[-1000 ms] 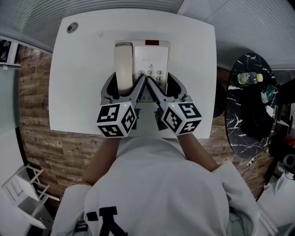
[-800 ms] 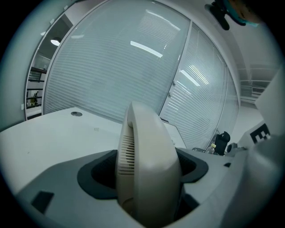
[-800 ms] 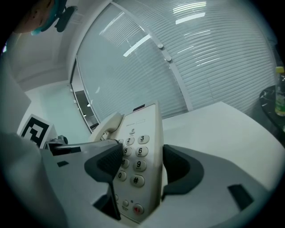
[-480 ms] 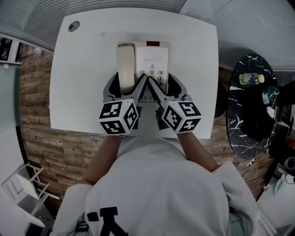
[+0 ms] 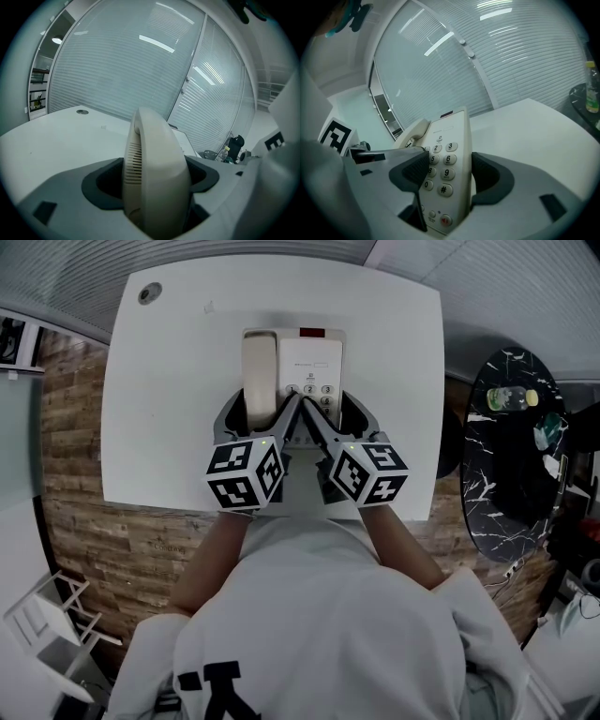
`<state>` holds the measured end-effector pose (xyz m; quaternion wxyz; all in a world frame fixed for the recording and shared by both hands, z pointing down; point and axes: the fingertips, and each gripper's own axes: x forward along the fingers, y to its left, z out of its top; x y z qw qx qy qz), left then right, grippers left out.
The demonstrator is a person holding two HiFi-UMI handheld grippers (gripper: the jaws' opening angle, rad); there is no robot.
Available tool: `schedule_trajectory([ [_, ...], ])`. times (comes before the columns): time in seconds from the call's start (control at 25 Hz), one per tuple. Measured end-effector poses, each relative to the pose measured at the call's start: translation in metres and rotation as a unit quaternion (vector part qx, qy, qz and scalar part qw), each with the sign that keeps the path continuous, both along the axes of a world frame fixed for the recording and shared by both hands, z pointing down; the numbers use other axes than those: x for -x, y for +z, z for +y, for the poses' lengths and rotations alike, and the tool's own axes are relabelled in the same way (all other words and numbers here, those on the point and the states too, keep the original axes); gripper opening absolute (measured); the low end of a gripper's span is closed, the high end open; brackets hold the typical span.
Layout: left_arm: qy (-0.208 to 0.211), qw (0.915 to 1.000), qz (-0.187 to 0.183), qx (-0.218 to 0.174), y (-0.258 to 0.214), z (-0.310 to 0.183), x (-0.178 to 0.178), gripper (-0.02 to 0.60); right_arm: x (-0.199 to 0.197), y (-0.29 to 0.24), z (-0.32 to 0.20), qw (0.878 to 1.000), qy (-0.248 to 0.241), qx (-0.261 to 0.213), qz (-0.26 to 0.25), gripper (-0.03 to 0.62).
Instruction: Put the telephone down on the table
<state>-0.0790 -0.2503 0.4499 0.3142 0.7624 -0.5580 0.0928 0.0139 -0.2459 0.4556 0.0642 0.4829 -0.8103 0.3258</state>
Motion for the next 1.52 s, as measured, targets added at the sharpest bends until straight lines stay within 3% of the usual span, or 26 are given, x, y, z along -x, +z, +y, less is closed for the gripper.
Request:
schedule_trajectory([
  [1.52, -0.002, 0.9977, -0.01, 0.067, 0.036, 0.007, -0.001, 0.382, -0.002, 0.035, 0.007, 0.998, 0.007, 0.062, 0.006, 0.295],
])
